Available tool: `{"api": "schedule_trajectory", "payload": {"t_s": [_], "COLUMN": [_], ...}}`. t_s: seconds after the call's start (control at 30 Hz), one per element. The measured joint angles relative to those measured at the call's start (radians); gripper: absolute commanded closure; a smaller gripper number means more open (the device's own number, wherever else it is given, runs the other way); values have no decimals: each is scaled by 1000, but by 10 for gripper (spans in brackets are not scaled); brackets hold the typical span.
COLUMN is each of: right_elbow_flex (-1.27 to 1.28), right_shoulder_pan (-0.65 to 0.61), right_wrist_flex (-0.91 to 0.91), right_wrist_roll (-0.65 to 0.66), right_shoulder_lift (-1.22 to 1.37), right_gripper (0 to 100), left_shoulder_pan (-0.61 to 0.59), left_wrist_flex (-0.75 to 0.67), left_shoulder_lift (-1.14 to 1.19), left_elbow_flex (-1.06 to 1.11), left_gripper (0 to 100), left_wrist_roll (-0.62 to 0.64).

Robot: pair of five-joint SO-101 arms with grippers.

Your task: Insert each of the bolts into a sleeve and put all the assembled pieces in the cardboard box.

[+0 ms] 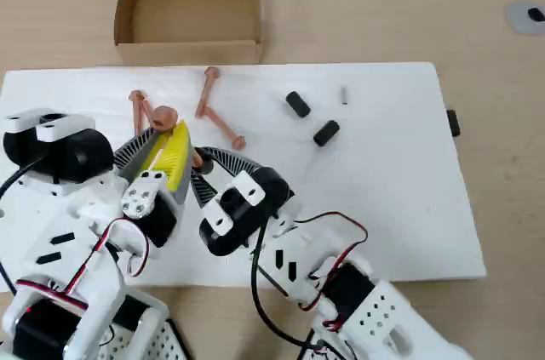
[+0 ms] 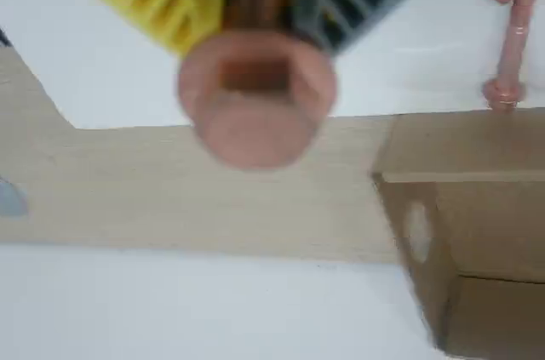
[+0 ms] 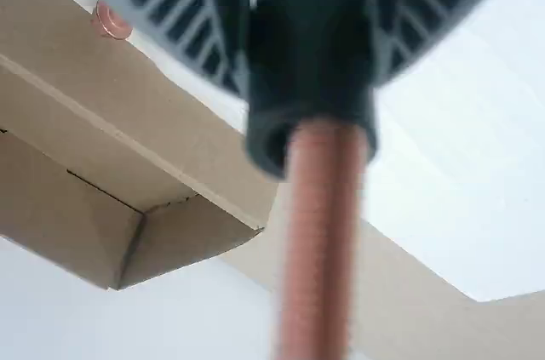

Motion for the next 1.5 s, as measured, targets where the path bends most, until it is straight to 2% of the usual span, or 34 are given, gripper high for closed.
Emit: {"api": "schedule_trajectory", "payload": {"t_s": [0.13, 0.53, 0.8, 1.5], "right_elbow_flex": [0, 0, 0, 3], "right_shoulder_pan": [0, 0, -2, 0], "right_wrist_flex": [0, 0, 0, 2], "right_wrist_roll": [0, 0, 0, 0], "right_shoulder_lift": [0, 0, 0, 2], "right_gripper": [987, 987, 987, 987], "left_shoulder_pan": [-57, -60, 12, 18], "left_wrist_flex": [0, -20, -20, -40], "left_shoulder_lift": [0, 0, 0, -9], "left_elbow_flex": [0, 6, 6, 92], "left_gripper": [991, 991, 991, 991], "left_wrist_roll": [0, 41, 41, -26]}}
